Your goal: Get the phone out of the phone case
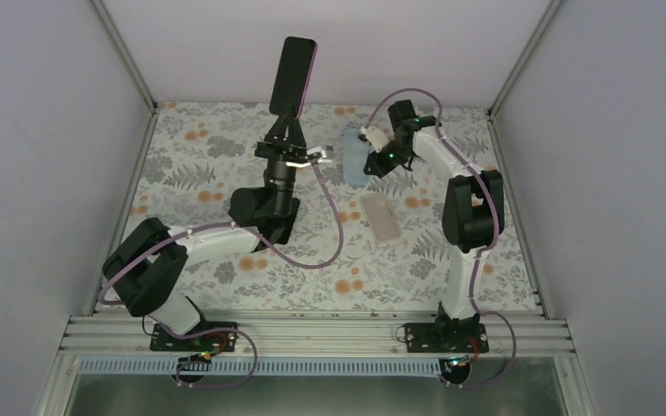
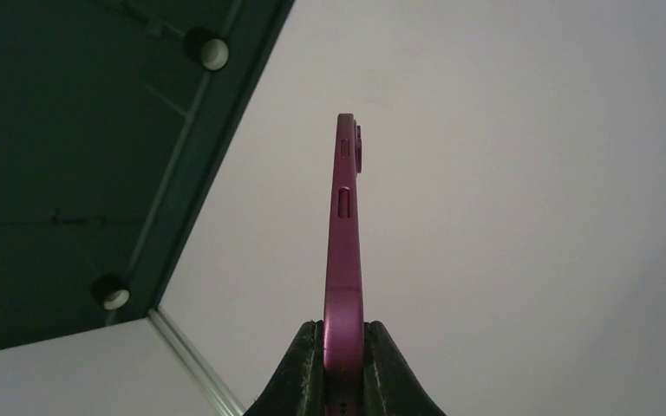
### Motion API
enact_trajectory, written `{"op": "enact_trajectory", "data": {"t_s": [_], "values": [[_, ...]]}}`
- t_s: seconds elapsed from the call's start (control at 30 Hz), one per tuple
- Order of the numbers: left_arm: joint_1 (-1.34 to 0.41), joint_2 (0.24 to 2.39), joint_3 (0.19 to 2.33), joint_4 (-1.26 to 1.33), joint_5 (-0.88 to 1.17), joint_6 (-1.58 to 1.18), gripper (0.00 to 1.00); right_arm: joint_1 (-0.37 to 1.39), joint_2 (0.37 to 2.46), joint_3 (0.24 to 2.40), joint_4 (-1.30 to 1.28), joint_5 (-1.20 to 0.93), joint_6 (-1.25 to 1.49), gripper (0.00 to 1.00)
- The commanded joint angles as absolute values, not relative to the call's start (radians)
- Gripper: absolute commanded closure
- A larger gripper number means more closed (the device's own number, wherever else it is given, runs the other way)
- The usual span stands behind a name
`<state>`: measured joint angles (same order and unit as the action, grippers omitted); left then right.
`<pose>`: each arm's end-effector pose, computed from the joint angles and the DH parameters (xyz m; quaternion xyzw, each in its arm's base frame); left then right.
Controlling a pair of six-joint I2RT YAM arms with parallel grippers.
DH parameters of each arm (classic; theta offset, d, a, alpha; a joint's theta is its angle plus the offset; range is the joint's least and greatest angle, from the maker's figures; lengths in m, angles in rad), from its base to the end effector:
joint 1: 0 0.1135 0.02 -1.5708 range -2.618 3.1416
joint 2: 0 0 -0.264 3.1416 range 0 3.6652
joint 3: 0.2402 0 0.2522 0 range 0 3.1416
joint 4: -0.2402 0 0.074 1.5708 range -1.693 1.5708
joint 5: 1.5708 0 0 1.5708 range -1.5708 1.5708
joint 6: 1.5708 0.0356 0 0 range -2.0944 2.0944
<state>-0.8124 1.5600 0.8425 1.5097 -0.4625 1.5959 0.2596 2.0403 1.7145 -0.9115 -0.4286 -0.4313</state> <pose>0.2285 -0.2181 0.3370 0.2689 0.3304 0.4242 0.7991 0.4075 0.1235 0.2269 -0.3595 0.8947 0.1950 0.1796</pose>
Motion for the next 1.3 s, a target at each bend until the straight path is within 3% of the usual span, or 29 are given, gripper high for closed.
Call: {"op": "enact_trajectory", "data": {"t_s": [0.0,0.4,0.63,0.83,1.27], "values": [[-0.824,1.575,0.837,1.592,-0.457,1.570,0.98,0.270,2.020,1.709,-0.950,-0.464,-0.465,0.96],[-0.810,1.594,0.577,1.709,-0.573,1.735,0.98,0.210,2.000,1.634,-1.224,-0.709,-0.692,0.96],[-0.698,1.579,0.396,1.758,-0.674,1.767,0.98,0.212,1.999,1.467,-1.241,-0.776,-0.786,0.96],[-0.610,1.585,0.252,1.773,-0.665,1.759,0.98,0.243,2.025,1.448,-1.283,-0.818,-0.835,0.96],[-0.528,1.827,0.120,1.831,-0.679,1.664,0.98,0.307,2.094,1.460,-1.240,-0.822,-0.780,0.96]]}}
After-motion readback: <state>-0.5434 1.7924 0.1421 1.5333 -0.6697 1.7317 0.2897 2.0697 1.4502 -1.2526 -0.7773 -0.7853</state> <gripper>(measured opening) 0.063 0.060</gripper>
